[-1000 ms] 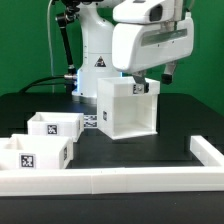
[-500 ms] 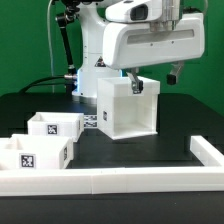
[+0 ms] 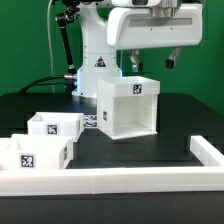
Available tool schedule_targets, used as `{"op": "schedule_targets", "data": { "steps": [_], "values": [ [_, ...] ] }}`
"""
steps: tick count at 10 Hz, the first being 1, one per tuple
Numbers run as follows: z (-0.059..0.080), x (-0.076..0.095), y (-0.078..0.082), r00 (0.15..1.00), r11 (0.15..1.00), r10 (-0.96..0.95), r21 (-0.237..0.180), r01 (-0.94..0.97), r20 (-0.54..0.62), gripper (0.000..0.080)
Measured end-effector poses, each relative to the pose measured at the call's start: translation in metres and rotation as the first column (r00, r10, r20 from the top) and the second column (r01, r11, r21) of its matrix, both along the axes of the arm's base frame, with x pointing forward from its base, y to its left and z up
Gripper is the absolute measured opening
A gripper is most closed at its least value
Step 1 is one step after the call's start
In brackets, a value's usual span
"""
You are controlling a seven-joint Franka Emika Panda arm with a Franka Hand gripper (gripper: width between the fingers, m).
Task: Assemble drawer
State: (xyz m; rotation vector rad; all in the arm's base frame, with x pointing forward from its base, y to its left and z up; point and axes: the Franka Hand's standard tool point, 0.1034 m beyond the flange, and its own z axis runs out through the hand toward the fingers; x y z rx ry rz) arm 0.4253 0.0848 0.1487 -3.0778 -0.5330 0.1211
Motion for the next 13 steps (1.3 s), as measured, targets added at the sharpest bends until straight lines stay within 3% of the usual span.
{"op": "schedule_targets", "data": {
  "steps": [4,8,13],
  "values": [
    [-0.003,-0.001,-0.001,1.000,1.000,-0.011,0.000,0.011,-0.005,0.0650],
    [-0.015,-0.035,0.007,1.000,1.000,-0.024,0.010,0.024,-0.001,0.0650],
    [-0.047,-0.064,0.014,0.999,1.000,-0.022,0.016,0.021,0.030,0.0650]
  ]
}}
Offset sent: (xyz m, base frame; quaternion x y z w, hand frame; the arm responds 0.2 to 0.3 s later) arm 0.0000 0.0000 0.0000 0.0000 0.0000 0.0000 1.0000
